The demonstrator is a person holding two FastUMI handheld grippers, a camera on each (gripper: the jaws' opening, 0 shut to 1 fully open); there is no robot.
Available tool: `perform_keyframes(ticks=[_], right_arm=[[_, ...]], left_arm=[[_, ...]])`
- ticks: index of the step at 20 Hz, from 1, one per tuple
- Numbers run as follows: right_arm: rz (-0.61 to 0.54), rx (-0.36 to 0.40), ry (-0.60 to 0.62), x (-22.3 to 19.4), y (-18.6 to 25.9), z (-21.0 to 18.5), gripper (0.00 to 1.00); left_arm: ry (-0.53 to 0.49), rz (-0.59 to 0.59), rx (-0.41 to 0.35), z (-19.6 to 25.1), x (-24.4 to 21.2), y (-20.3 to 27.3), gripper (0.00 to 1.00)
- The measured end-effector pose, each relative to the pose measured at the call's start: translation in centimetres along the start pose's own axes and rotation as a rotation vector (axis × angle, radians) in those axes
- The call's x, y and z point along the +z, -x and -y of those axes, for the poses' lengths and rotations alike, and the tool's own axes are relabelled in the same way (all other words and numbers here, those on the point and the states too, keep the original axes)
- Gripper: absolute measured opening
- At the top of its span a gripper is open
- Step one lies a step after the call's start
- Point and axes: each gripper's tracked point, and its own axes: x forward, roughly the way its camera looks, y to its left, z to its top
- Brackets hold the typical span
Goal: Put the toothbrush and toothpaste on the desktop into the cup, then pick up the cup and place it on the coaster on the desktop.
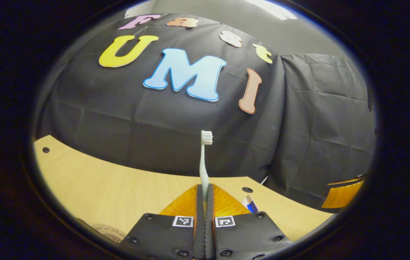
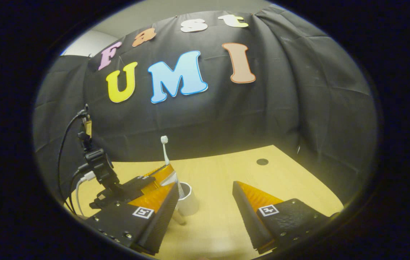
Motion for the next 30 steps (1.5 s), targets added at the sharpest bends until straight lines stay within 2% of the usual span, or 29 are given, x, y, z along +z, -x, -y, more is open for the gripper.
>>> perform_keyframes(ticks=[5, 6, 7, 8, 9, 15, 16, 18, 20, 21, 22, 24, 25, 26, 28, 29, 30], right_arm=[[-0.019, 0.002, -0.012, -0.4, -0.1, 0.0, 0.9], [-0.024, 0.005, -0.013, -0.5, 0.0, -0.1, 0.9], [-0.028, 0.009, -0.011, -0.5, 0.0, -0.2, 0.9], [-0.03, 0.013, -0.01, -0.6, 0.0, -0.3, 0.9], [-0.033, 0.016, -0.01, -0.6, 0.0, -0.4, 0.9], [-0.053, 0.031, 0.008, -1.3, 0.0, -0.7, 0.9], [-0.058, 0.032, 0.011, -1.5, -0.1, -0.8, 0.9], [-0.067, 0.027, 0.026, -1.7, -0.4, -0.8, 0.89], [-0.079, 0.025, 0.04, -1.9, -0.7, -1.0, 0.89], [-0.093, 0.024, 0.046, -2.2, -0.8, -1.1, 0.89], [-0.108, 0.026, 0.048, -2.4, -0.9, -1.3, 0.89], [-0.134, 0.033, 0.041, -2.7, -1.2, -1.9, 0.9], [-0.149, 0.036, 0.039, -2.9, -1.3, -2.1, 0.89], [-0.169, 0.034, 0.04, -3.2, -1.5, -2.3, 0.9], [-0.201, 0.034, 0.041, -3.6, -1.6, -2.6, 0.9], [-0.213, 0.035, 0.041, -3.7, -1.8, -2.8, 0.9], [-0.233, 0.035, 0.043, -3.8, -1.9, -3.0, 0.89]], left_arm=[[-0.009, -0.062, 0.006, -0.1, -1.8, 0.8, 0.1], [0.001, -0.077, -0.002, 0.1, -2.3, 1.0, 0.13], [0.002, -0.092, 0.009, -0.1, -2.7, 1.2, 0.05], [0.006, -0.097, 0.015, -0.3, -3.1, 1.3, 0.12], [0.01, -0.099, 0.018, -0.3, -2.9, 1.6, 0.15], [0.01, -0.11, 0.037, -0.4, -2.8, 2.5, 0.23], [0.003, -0.115, 0.046, -0.6, -2.9, 2.8, 0.33], [-0.009, -0.131, 0.051, -0.8, -2.8, 3.3, 0.45], [-0.023, -0.141, 0.057, -0.8, -2.5, 4.0, 0.47], [-0.029, -0.138, 0.071, -1.0, -2.0, 4.4, 0.55], [-0.031, -0.132, 0.075, -1.3, -1.7, 4.8, 0.69], [-0.036, -0.122, 0.086, -1.5, -1.0, 5.6, 0.8], [-0.041, -0.122, 0.096, -1.8, -0.7, 6.1, 0.73], [-0.042, -0.123, 0.089, -1.6, -0.5, 6.5, 0.74], [-0.049, -0.118, 0.102, -2.0, 0.1, 7.3, 0.84], [-0.052, -0.115, 0.11, -2.1, 0.5, 7.7, 0.8], [-0.056, -0.112, 0.115, -2.4, 0.8, 8.1, 0.87]])
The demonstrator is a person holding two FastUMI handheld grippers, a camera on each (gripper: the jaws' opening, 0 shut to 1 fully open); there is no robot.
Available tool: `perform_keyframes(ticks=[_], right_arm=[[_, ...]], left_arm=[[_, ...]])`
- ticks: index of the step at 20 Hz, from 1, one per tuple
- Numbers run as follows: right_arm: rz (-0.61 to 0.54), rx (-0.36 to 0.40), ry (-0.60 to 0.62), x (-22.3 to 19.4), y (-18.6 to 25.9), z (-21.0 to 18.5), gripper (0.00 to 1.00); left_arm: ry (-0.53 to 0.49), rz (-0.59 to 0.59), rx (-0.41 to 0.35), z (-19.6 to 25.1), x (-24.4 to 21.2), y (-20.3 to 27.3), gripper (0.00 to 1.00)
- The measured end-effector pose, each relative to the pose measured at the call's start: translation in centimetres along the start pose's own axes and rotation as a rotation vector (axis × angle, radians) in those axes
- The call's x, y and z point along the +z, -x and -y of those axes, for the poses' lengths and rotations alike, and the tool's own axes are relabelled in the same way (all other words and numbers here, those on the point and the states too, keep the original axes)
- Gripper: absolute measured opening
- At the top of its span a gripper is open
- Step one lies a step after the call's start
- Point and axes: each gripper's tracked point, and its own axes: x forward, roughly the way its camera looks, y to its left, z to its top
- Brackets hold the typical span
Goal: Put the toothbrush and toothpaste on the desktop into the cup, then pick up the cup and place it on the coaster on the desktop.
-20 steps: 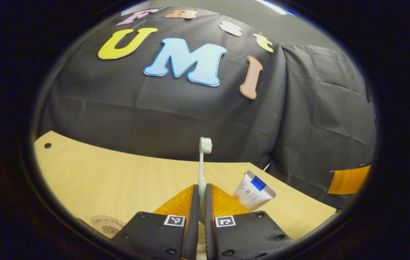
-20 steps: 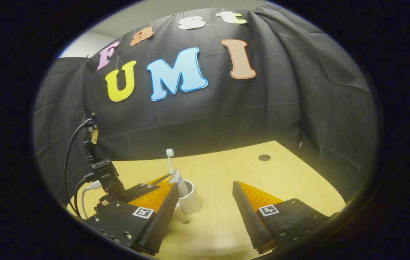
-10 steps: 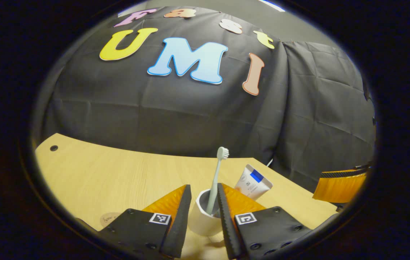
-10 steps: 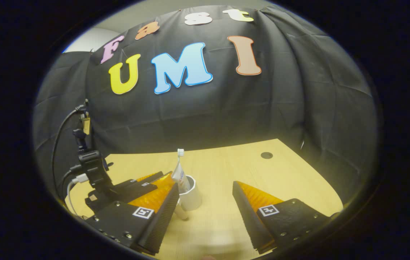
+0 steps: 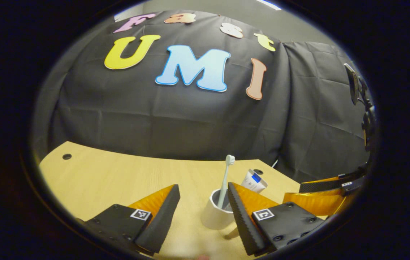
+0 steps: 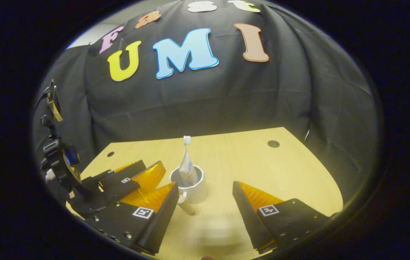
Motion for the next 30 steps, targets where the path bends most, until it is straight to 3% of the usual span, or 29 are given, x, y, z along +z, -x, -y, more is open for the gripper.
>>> perform_keyframes(ticks=[4, 10, 30], right_arm=[[-0.051, 0.0, 0.012, -0.4, -1.2, -1.4, 0.9], [-0.163, 0.008, 0.035, -1.6, -2.7, -3.1, 0.9], [-0.664, -0.111, 0.079, -7.2, -8.9, -4.4, 0.89]], left_arm=[[-0.017, -0.001, 0.027, -1.2, 0.8, 1.9, 0.96], [-0.021, -0.024, 0.062, -3.0, 1.5, 4.8, 0.99], [-0.104, -0.052, 0.044, -6.3, 2.4, 10.2, 0.96]])
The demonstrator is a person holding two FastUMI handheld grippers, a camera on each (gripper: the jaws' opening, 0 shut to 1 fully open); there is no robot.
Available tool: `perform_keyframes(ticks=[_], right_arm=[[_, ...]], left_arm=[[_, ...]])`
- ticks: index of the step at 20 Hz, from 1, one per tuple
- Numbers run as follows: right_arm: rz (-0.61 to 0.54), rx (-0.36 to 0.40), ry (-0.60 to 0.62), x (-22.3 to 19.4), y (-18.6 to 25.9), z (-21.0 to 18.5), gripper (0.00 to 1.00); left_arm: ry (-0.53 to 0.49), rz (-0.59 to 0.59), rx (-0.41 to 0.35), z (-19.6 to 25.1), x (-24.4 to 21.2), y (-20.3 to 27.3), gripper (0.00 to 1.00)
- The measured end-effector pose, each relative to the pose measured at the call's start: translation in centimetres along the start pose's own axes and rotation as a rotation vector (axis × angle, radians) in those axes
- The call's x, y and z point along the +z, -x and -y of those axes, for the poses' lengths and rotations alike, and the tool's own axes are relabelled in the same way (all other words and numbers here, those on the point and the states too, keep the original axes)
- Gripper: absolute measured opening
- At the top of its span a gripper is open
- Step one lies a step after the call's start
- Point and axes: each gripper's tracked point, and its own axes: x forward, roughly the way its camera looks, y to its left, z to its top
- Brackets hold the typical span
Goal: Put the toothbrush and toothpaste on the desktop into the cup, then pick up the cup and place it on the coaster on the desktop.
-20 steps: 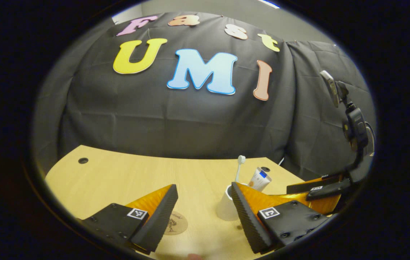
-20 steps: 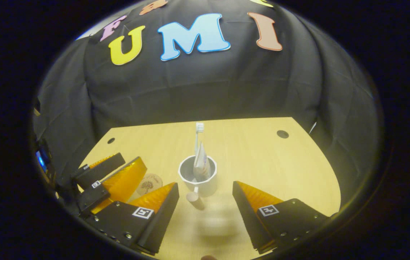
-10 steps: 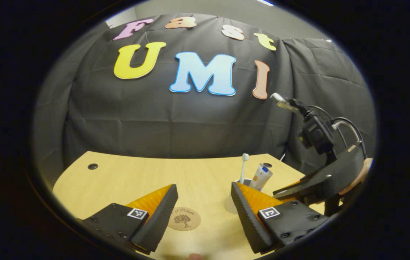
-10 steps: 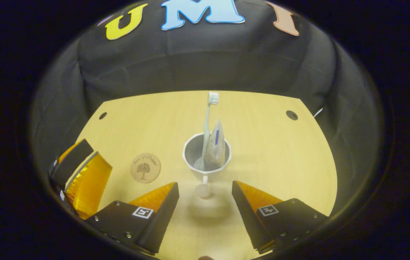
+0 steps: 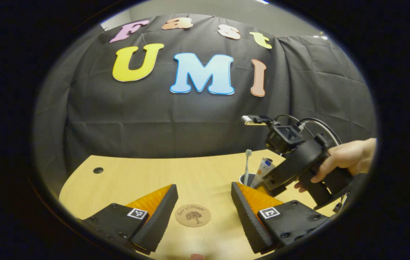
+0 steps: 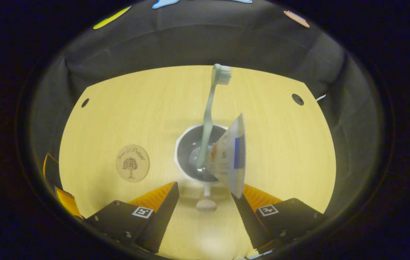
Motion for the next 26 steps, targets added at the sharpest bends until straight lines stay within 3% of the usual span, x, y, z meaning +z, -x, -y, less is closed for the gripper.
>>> perform_keyframes(ticks=[9, 10, 18, 19, 20, 26], right_arm=[[-0.086, -0.006, 0.01, 0.3, -2.9, 0.5, 0.89], [-0.093, 0.0, 0.009, 0.3, -3.1, 0.5, 0.8], [-0.164, 0.011, 0.028, -1.2, -3.5, 0.5, 0.61], [-0.18, 0.018, 0.007, -1.6, -3.7, 0.4, 0.41], [-0.177, 0.026, -0.018, -1.2, -3.4, 0.1, 0.28], [-0.157, 0.008, 0.0, -1.3, -3.6, 0.1, 0.25]], left_arm=[[0.032, -0.027, 0.016, -0.4, -0.8, -0.1, 0.99], [0.034, -0.03, 0.017, -0.4, -0.9, -0.1, 0.99], [0.059, -0.057, 0.033, -1.5, -2.0, 0.2, 0.96], [0.061, -0.058, 0.036, -1.6, -2.0, 0.3, 0.96], [0.062, -0.059, 0.04, -1.8, -2.1, 0.3, 0.96], [0.078, -0.064, 0.059, -2.8, -2.5, 1.0, 0.96]])
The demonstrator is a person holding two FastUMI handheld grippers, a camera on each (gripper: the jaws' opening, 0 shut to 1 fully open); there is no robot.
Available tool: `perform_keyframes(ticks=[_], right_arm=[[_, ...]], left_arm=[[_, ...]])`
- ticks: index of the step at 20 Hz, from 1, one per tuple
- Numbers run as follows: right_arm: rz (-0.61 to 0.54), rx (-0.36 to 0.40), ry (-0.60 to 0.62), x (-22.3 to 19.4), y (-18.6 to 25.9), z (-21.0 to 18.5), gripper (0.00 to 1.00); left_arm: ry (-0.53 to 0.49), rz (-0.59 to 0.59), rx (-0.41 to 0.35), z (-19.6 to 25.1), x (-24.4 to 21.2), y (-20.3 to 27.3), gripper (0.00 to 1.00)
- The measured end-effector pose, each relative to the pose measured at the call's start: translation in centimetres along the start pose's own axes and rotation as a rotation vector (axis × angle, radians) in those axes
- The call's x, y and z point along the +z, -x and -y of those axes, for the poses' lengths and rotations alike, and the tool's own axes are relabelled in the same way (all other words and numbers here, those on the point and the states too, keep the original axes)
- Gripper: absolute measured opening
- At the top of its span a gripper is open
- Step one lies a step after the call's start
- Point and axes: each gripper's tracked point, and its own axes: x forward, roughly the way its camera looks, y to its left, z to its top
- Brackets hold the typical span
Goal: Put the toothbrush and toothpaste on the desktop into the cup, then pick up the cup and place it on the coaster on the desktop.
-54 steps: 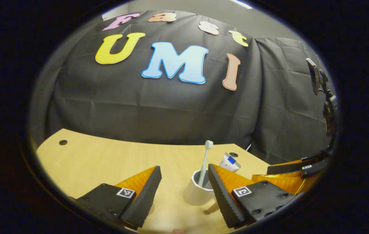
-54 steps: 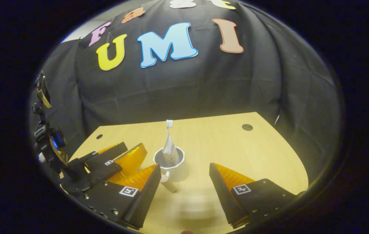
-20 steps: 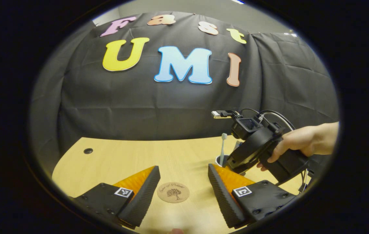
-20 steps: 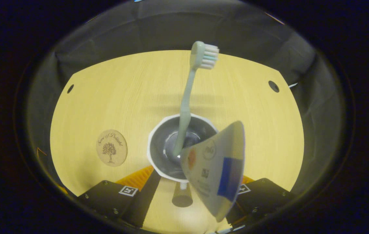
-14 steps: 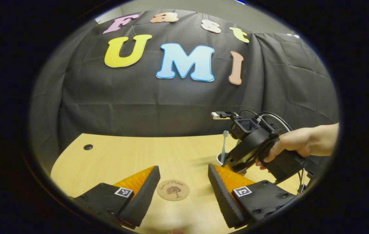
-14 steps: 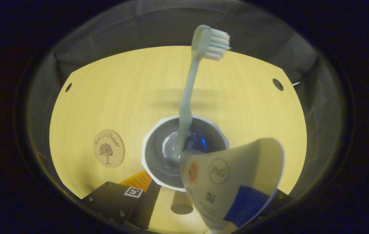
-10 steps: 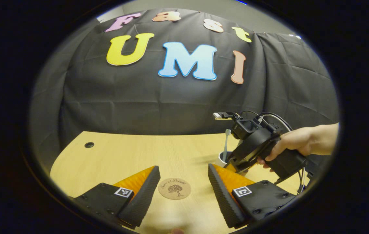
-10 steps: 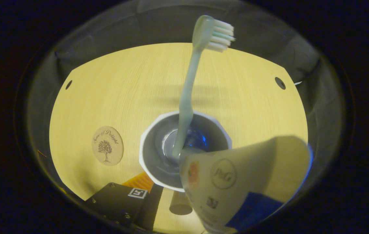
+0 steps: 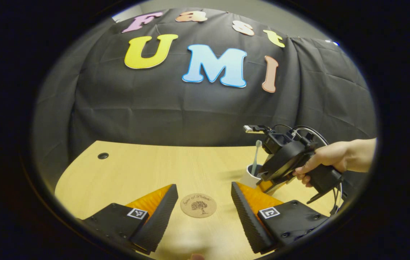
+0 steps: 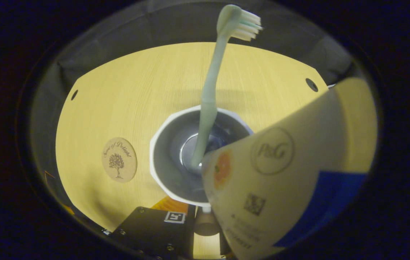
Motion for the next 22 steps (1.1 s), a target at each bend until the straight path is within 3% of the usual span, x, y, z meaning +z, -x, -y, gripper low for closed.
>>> perform_keyframes(ticks=[5, 15, 20, 21, 22], right_arm=[[0.021, 0.0, 0.043, -0.3, 0.1, -1.7, 0.23], [0.058, 0.077, 0.13, 0.0, 2.5, -8.2, 0.23], [0.066, 0.101, 0.197, 0.2, 3.3, -11.4, 0.22], [0.063, 0.105, 0.207, 0.1, 3.2, -11.9, 0.22], [0.059, 0.108, 0.217, 0.1, 3.1, -12.4, 0.22]], left_arm=[[0.006, 0.002, 0.014, -0.9, -0.1, 0.7, 0.96], [0.039, 0.0, 0.089, -4.5, -1.2, 4.1, 0.93], [0.047, 0.0, 0.116, -5.6, -1.5, 5.5, 0.96], [0.05, 0.0, 0.121, -5.8, -1.6, 5.8, 0.93], [0.053, 0.001, 0.127, -6.1, -1.7, 6.0, 0.96]])
